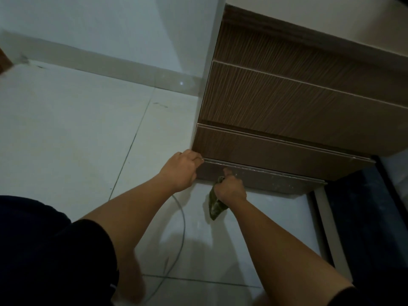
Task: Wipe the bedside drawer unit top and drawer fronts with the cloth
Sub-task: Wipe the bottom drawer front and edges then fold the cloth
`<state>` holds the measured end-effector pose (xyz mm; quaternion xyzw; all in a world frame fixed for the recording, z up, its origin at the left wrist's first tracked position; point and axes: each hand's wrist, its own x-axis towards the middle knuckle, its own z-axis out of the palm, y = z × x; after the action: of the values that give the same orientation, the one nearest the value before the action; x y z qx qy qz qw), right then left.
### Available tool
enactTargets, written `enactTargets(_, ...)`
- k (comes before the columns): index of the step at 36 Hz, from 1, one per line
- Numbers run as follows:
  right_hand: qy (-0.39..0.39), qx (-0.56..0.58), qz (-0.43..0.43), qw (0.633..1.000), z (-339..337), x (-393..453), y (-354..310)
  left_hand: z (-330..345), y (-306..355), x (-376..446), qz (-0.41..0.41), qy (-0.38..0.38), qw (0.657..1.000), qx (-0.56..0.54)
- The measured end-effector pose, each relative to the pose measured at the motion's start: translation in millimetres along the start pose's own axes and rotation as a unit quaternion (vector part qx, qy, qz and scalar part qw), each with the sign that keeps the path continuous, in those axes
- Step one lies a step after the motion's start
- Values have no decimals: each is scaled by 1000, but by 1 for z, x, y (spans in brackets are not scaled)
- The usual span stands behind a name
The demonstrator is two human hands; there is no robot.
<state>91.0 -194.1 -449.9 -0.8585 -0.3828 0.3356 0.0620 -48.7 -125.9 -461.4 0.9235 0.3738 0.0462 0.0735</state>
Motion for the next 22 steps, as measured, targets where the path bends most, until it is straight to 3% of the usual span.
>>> enactTargets(5,65,-1,-29,997,-1,1,2,9,7,9,-42,-73,996,21)
enactTargets(22,15,-30,-24,999,-13,0,13,5,11,19,-146,-178,971,-69)
